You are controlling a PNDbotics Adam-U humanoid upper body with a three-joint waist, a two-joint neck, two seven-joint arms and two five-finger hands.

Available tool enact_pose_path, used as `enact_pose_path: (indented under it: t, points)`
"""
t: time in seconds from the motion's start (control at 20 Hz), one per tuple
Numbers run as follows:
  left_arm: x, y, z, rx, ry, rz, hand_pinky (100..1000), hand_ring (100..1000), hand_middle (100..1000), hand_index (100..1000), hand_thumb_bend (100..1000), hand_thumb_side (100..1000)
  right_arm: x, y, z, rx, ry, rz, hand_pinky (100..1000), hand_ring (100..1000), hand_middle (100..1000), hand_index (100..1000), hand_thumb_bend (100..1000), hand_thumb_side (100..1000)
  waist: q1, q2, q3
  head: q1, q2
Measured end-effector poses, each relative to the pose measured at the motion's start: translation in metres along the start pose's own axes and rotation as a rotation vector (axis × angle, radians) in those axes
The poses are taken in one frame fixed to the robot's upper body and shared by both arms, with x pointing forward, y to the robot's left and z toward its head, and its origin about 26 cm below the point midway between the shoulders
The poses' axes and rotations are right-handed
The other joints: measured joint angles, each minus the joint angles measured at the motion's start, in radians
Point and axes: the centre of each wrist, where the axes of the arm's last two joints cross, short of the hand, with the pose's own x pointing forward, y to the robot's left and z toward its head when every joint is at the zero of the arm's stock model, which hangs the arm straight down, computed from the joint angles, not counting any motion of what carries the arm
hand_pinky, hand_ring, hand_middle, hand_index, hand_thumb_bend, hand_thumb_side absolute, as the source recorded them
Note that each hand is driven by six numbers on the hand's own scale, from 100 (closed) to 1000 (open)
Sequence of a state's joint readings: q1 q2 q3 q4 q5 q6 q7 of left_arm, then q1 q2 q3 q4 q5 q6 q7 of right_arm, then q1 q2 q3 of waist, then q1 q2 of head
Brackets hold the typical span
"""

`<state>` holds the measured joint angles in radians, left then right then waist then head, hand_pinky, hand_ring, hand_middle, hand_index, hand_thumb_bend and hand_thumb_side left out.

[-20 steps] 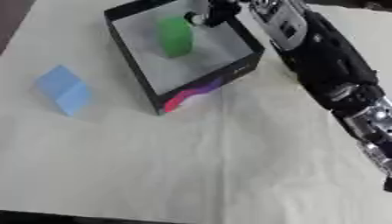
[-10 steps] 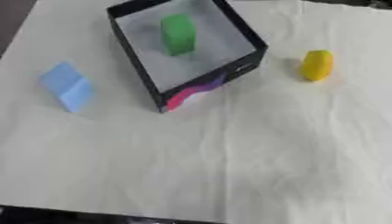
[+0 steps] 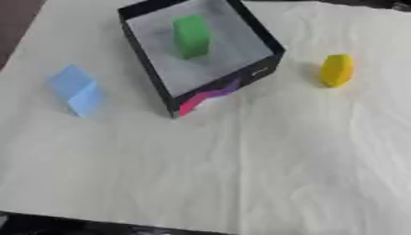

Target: Pick up objects on the table and place them in the box.

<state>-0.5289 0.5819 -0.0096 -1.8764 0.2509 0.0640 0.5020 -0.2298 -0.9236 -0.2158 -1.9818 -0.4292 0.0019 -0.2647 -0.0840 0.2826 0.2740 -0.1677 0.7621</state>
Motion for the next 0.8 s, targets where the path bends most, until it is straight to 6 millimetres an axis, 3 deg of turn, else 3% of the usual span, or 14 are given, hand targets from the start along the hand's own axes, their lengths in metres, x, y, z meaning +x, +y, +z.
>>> enact_pose_path:
  t: [0.35,0.6,0.8]
  points:
    - [-0.001,0.022,-0.020,-0.148,0.021,-0.240,711,603,777,835,431,478,-0.036,0.008,0.044,-0.044,0.025,-0.068,967,851,805,860,100,339,0.002,0.000,-0.030,0.024,0.000]
    - [0.015,0.043,-0.041,-0.472,0.003,-0.565,764,696,796,878,576,468,-0.045,0.009,0.059,-0.042,0.028,-0.052,968,850,803,861,100,321,0.010,0.000,-0.048,0.026,-0.001]
    - [0.028,0.053,-0.049,-0.778,0.029,-0.828,799,761,813,902,637,435,-0.048,0.009,0.064,-0.051,0.027,-0.049,968,848,801,860,100,327,0.015,0.001,-0.054,0.028,-0.001]
